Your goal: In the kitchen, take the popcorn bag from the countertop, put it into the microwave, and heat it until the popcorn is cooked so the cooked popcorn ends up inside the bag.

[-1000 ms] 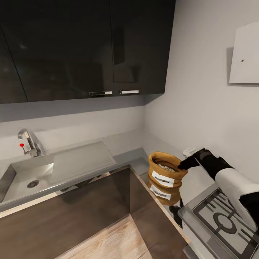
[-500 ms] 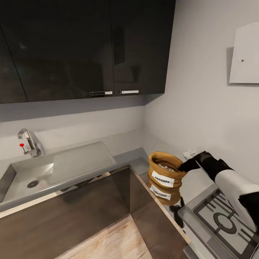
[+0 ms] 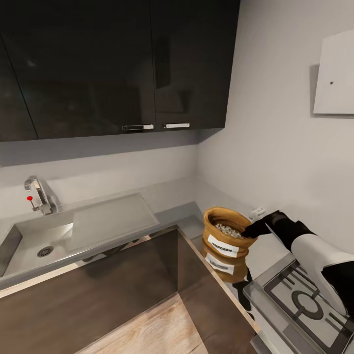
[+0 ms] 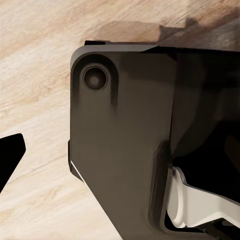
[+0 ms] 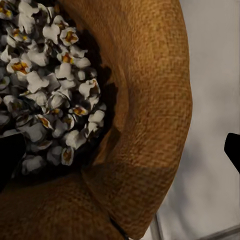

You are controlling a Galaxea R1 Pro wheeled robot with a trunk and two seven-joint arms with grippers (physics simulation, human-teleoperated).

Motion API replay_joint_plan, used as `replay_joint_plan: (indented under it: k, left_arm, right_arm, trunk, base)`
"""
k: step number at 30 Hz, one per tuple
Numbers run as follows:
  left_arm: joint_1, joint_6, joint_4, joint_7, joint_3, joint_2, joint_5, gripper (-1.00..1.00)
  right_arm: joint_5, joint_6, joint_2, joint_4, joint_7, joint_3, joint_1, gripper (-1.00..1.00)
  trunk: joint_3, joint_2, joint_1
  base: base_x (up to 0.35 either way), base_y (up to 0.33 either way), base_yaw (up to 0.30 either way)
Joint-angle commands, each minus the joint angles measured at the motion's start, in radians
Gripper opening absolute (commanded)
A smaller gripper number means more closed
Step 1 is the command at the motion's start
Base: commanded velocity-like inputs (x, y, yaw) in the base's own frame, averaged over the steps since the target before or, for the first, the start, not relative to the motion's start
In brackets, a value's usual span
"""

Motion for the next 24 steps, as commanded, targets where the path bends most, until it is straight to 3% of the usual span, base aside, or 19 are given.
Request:
replay_joint_plan:
  k: [1,14,15,24]
  left_arm:
    - [-0.001,-0.003,0.001,0.0,0.006,0.0,0.0,1.0]
    - [-0.001,-0.003,0.001,0.0,0.006,0.0,0.0,1.0]
    - [-0.001,-0.003,0.001,0.0,0.006,0.0,0.0,1.0]
    - [-0.001,-0.003,0.001,0.0,0.006,0.0,0.0,1.0]
  right_arm:
    - [0.011,0.004,0.0,-0.002,0.006,-0.001,0.0,1.0]
    - [0.011,0.004,0.007,-0.002,0.003,-0.001,0.001,1.0]
    - [0.011,0.004,0.008,-0.002,0.003,-0.001,0.001,-1.0]
    - [0.011,0.004,0.008,-0.002,0.003,-0.001,0.001,-1.0]
  trunk:
    - [-0.001,-0.001,0.0]
    - [-0.001,-0.001,0.0]
    - [-0.001,-0.001,0.0]
    - [-0.001,-0.001,0.0]
  base:
    - [0.0,0.0,0.0]
    - [0.0,0.0,0.0]
    - [0.0,0.0,0.0]
    - [0.0,0.0,0.0]
